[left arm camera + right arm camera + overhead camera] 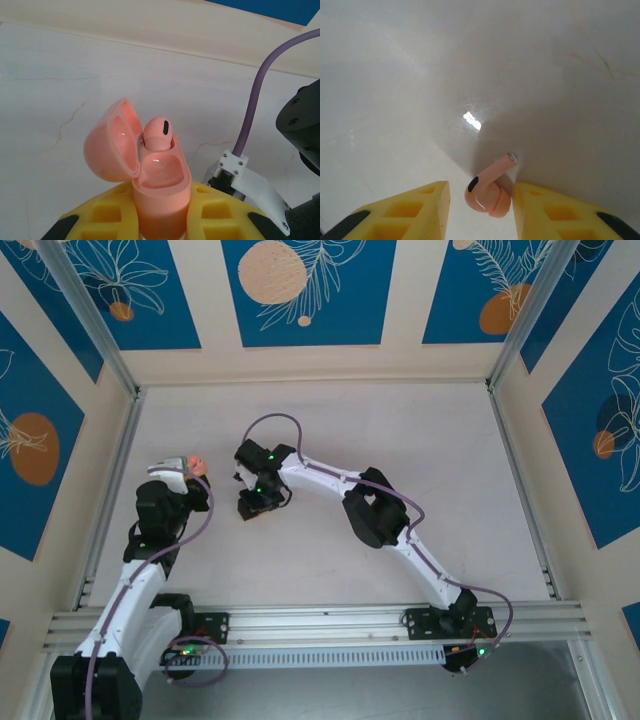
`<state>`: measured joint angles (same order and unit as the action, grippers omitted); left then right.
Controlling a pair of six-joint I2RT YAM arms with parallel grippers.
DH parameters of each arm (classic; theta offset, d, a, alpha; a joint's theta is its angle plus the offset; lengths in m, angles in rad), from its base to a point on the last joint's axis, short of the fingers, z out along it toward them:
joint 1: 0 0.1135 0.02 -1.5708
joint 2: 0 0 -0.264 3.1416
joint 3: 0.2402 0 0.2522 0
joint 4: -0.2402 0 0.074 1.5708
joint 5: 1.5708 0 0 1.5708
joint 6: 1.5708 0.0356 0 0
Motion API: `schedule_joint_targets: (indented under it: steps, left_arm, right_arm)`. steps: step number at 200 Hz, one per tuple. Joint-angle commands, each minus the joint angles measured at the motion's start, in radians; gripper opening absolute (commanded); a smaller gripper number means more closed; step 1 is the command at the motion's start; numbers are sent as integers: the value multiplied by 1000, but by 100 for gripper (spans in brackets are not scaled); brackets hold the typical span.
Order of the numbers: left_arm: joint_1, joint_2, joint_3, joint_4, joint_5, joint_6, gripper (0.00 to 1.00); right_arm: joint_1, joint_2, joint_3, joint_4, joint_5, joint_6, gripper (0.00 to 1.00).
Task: Insert wireless bluetooth earbuds into charging case
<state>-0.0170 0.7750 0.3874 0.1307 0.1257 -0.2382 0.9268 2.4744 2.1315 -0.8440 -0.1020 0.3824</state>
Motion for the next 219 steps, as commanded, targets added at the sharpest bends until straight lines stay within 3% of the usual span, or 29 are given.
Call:
schedule_joint_targets:
  steps: [1,52,171,219]
  left_arm:
    - [17,-14,-2,-12,13,-15,15]
    - [16,-8,2,-13,40,-21,15]
    - [15,47,-5,47,143,-72,13]
    - [15,49,-8,55,134,-85,13]
  right_arm:
    - [9,25,22,-50,39,-23,36]
    - [-7,-66,-88,-24,76,-5,32]
    - [-81,-468,-659,127,119,130,30]
    - [-82,-506,-624,145,106,131,36]
